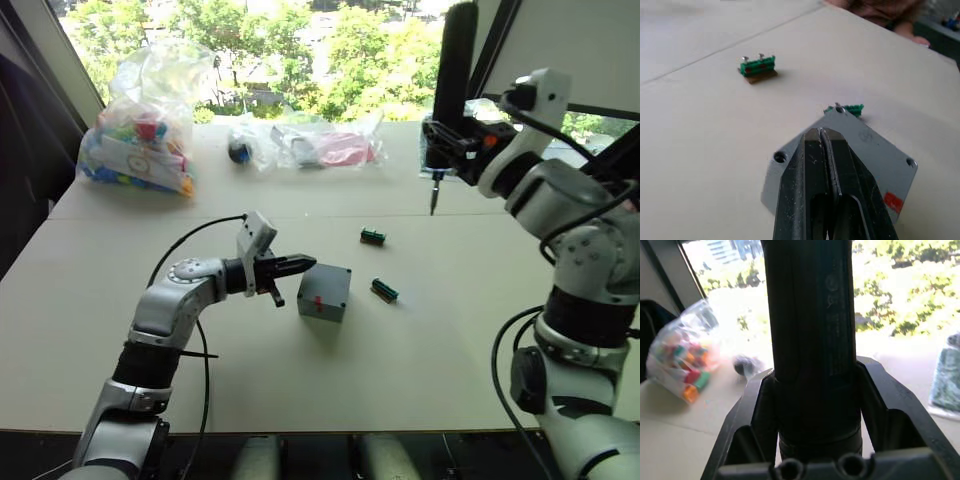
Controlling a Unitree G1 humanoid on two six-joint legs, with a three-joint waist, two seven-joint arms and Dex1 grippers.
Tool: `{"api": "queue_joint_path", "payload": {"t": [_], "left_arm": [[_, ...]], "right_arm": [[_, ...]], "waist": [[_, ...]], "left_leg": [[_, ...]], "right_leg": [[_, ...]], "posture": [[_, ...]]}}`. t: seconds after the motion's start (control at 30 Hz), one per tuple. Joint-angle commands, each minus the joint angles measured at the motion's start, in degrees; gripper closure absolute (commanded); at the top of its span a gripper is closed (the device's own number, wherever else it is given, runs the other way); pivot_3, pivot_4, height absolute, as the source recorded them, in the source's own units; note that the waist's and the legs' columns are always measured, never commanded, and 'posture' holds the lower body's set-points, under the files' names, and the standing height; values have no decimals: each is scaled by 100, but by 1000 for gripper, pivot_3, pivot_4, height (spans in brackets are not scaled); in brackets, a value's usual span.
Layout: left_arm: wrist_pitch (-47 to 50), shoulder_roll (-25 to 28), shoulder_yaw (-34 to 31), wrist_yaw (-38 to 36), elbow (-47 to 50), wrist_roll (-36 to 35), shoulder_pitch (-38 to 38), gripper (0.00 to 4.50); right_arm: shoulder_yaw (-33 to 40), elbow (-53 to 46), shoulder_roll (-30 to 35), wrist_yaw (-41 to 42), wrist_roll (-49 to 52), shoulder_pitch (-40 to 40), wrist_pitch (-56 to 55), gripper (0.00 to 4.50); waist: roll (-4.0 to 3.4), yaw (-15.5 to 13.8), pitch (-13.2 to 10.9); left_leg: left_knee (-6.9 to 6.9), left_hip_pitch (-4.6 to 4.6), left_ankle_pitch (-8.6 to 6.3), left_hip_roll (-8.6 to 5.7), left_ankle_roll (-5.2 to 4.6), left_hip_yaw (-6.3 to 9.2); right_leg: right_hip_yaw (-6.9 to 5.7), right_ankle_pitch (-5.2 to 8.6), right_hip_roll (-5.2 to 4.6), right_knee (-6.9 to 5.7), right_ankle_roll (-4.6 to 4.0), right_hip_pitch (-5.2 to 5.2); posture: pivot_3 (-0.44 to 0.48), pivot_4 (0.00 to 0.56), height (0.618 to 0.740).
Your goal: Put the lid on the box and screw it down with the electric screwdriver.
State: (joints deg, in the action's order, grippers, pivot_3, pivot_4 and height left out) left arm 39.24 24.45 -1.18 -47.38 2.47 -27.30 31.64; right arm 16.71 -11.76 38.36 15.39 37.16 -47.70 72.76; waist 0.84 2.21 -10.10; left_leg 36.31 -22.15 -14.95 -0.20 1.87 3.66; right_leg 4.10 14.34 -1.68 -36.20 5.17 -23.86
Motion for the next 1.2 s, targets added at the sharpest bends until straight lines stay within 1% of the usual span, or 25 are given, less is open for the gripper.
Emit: {"api": "queue_joint_path", "payload": {"t": [0.03,0.07,0.1,0.17,0.2,0.27,0.37,0.5,0.6,0.7,0.83,0.87,0.9,0.97,1.0,1.1,1.13,1.2], "left_arm": [[386,207,-236,-22,719,-472,189,4500],[612,373,-184,-270,824,-663,159,4500],[687,601,-58,-497,979,-686,85,4500],[577,1082,298,-805,1341,-455,-142,4500],[492,1220,418,-845,1462,-349,-215,4500],[284,1460,648,-926,1661,-143,-422,4500],[248,1431,687,-744,1762,-108,-682,4500],[316,1345,503,-493,1864,-177,-933,4500],[235,1364,453,-390,1835,-139,-1005,4500],[220,1355,358,-319,1706,-169,-970,4500],[242,1352,299,-289,1616,-225,-907,4500],[280,1357,249,-290,1550,-259,-858,4500],[329,1368,175,-276,1433,-289,-779,4500],[343,1414,85,-258,1190,-281,-654,4500],[297,1445,67,-253,1037,-221,-604,4500],[227,1477,13,-275,700,-149,-502,4500],[224,1475,7,-276,620,-143,-473,4500],[106,1528,143,-328,434,11,-457,4500]], "right_arm": [[-58,275,647,502,161,117,731,2560],[61,493,688,610,273,84,1037,2560],[-22,750,904,877,332,130,1173,2560],[-539,1322,1428,1349,310,240,1525,2560],[-767,1485,1606,1479,241,270,1533,2560],[-1002,1830,1638,1569,82,259,1407,2560],[-1379,2167,1647,1608,-202,353,1239,2560],[-1692,2223,1693,1655,-447,581,1131,2560],[-1745,2229,1635,1631,-615,723,997,2560],[-1725,2253,1469,1514,-790,860,790,2560],[-1747,2267,1408,1498,-986,975,572,2560],[-1817,2215,1451,1496,-1080,1070,417,1674],[-1794,2152,1462,1467,-1143,1120,273,1585],[-1641,2056,1441,1452,-1183,1051,81,845],[-1519,2028,1409,1419,-1185,910,44,616],[-1407,1825,1457,1501,-1143,585,53,616],[-1452,1722,1514,1571,-1166,539,-42,616],[-1559,1366,1615,1861,-1111,428,-257,616]], "waist": [[0,-2,0],[-8,10,0],[-17,40,-3],[-28,53,-11],[-29,46,-12],[-29,28,-13],[-28,35,-17],[-27,29,-21],[-26,29,-22],[-25,34,-23],[-16,42,-27],[-16,39,-27],[-16,34,-27],[-15,32,-27],[-16,34,-28],[-23,49,-32],[-23,48,-32],[-22,35,-32]], "left_leg": [[-5,-26,0,-4,0,1],[-7,-35,0,-7,0,-8],[-12,-36,0,-9,0,-14],[-22,-40,-6,-13,-10,-34],[-24,-39,-17,-12,-29,-35],[-26,-40,-22,-8,-39,-30],[-20,-39,-23,-7,-39,-33],[-2,-39,-21,-8,-38,-37],[11,-40,-21,-8,-37,-37],[23,-41,-21,-8,-37,-37],[40,-38,-21,-5,-37,-37],[49,-38,-21,-5,-37,-37],[61,-38,-21,-5,-37,-36],[76,-37,-21,-6,-37,-36],[80,-37,-21,-7,-37,-37],[81,-37,-21,-9,-37,-41],[76,-37,-21,-8,-37,-44],[69,-39,-22,-5,-37,-38]], "right_leg": [[-1,-4,-3,4,7,-24],[2,-7,-4,5,12,-37],[8,-7,-9,3,13,-46],[24,-8,-7,2,14,-64],[24,-7,-2,5,14,-67],[21,-5,6,8,12,-67],[22,-5,9,8,9,-67],[25,-6,10,6,8,-61],[25,-8,10,1,8,-59],[25,-12,11,0,11,-53],[25,-19,15,1,7,-44],[24,-22,15,1,6,-39],[24,-23,16,1,6,-32],[24,-21,15,2,4,-20],[25,-19,14,3,10,-19],[28,-19,13,3,13,-21],[30,-30,13,3,5,-23],[26,-38,17,3,21,-28]], "posture": [[0,150,740],[0,150,740],[0,150,740],[0,150,740],[0,150,740],[0,150,740],[0,150,740],[0,150,740],[0,150,740],[0,150,740],[0,150,740],[0,150,740],[0,150,740],[0,150,740],[0,150,740],[0,150,740],[0,150,740],[0,150,740]]}}
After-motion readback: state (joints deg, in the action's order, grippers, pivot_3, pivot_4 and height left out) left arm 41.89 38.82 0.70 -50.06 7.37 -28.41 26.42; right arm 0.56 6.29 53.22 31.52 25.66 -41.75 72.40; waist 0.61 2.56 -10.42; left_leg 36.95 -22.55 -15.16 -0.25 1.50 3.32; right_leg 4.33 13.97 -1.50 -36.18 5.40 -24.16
